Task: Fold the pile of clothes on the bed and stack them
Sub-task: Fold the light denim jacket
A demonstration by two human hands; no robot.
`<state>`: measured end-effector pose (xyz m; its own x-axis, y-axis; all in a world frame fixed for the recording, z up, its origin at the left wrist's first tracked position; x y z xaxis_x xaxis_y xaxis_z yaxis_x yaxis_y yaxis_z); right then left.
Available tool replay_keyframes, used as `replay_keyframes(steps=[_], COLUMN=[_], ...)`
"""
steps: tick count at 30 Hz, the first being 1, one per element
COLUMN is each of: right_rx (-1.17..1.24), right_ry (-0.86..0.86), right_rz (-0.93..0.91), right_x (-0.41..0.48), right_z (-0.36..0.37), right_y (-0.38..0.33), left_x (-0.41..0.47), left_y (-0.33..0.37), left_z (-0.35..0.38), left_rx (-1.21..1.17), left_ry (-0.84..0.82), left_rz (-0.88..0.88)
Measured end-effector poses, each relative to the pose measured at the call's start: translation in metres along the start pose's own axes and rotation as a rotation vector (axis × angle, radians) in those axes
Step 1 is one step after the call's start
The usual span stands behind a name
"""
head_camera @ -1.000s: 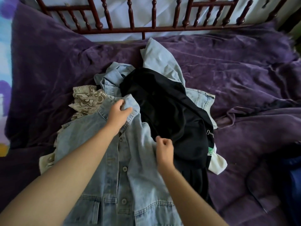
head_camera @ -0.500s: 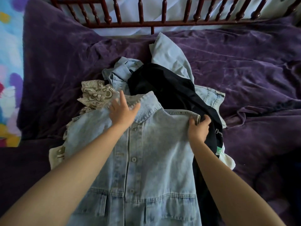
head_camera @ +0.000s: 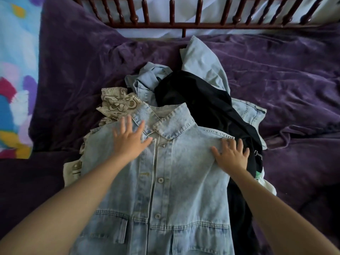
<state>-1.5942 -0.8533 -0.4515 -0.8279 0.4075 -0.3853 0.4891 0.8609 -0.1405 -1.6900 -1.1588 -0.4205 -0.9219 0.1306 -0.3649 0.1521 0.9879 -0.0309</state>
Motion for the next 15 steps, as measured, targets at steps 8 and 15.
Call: replay_keyframes(steps=[8, 15], right_rx=[-0.123, 0.078], right_ry=[0.011, -0.057], right_rz=[-0.3, -0.265], right_x=[0.031, 0.044], right_z=[-0.024, -0.025], right_y=[-0.069, -0.097], left_x=[0.049, 0.063], left_y=[-0.098, -0.111], left_z=[0.013, 0.022], left_rx=[-0.259, -0.078], left_ry=[-0.098, -0.252], left_rz=[-0.166, -0.18])
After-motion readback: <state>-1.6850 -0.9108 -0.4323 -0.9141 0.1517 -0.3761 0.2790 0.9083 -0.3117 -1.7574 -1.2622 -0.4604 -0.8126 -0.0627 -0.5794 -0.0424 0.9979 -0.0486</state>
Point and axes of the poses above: each hand's wrist, its own x-axis towards the middle knuckle, its own z-axis out of the palm, y = z × x, the point moved 8 cm from there along x, towards the middle knuckle, and after that the axes turned 3 degrees about x, right-handed, at the moved point
